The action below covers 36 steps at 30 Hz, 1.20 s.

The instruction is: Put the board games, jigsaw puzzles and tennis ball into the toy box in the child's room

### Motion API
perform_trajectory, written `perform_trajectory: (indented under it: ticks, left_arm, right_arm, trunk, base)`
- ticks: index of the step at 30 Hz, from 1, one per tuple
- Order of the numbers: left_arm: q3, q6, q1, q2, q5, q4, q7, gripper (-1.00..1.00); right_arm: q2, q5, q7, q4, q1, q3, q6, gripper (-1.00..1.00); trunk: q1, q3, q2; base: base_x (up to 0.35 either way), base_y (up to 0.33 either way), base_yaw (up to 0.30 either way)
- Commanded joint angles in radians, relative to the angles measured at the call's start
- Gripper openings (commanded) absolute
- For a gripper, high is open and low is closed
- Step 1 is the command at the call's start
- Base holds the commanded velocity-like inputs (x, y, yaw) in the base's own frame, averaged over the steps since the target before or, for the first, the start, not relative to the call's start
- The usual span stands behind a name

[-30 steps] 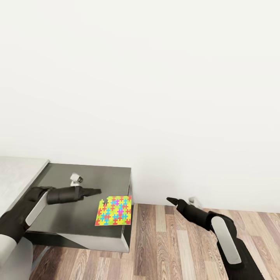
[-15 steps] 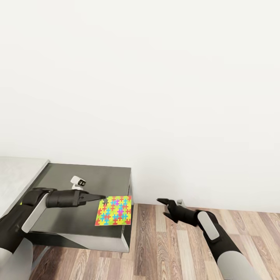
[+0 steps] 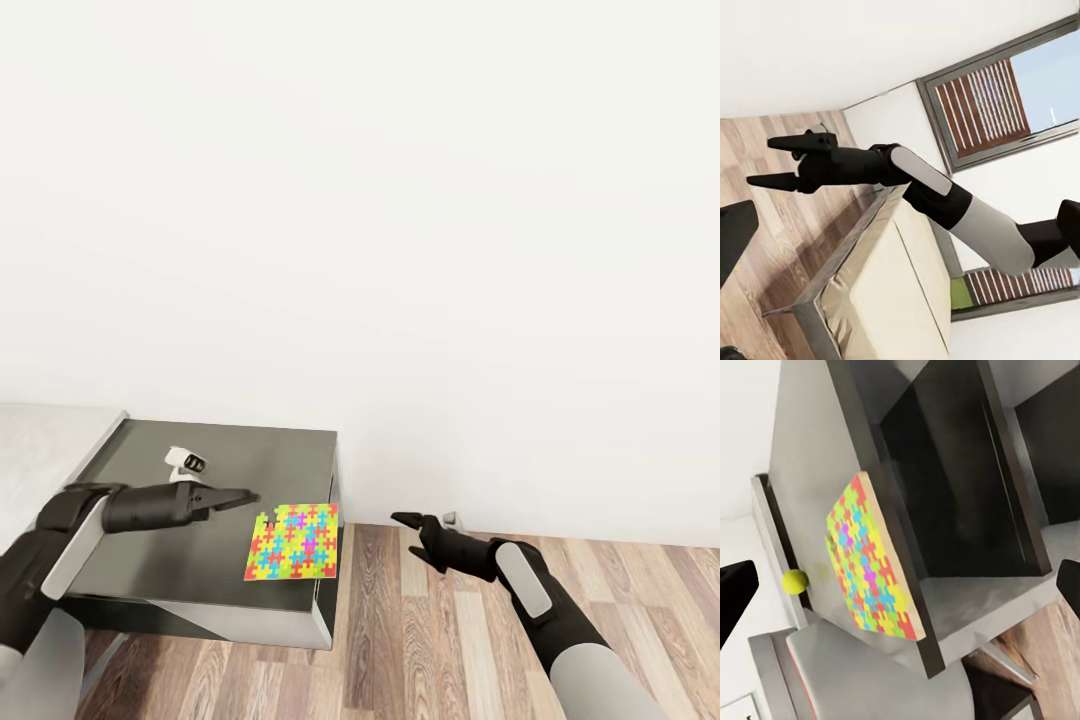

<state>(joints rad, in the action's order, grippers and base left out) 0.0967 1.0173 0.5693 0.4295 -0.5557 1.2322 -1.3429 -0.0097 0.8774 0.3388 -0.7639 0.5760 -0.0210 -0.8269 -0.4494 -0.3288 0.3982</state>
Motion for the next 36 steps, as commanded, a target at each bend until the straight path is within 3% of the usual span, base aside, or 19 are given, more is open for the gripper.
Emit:
perform_trajectory:
  ticks: [1, 8, 36]
  left_arm:
    - [-0.012, 0.009, -0.005, 0.0, -0.003, 0.002, -0.001, 1.0]
    - [-0.037, 0.009, -0.017, 0.001, -0.002, 0.005, -0.004, 1.0]
    - [-0.036, 0.007, -0.018, -0.006, -0.001, 0.007, 0.002, 1.0]
  right_arm:
    - [0.0, -0.003, 0.004, 0.0, 0.001, -0.002, 0.001, 1.0]
    - [0.0, -0.003, 0.005, 0.0, 0.001, -0.001, 0.014, 1.0]
    - [0.002, -0.003, 0.003, 0.001, 0.001, 0.0, 0.018, 1.0]
  trunk:
    - [-0.001, -0.002, 0.002]
    - [-0.001, -0.001, 0.002]
    - [-0.001, 0.01, 0.002]
  base:
    - [0.0, 0.0, 0.0]
    - [0.0, 0.001, 0.0]
    - [0.036, 0.024, 0.029]
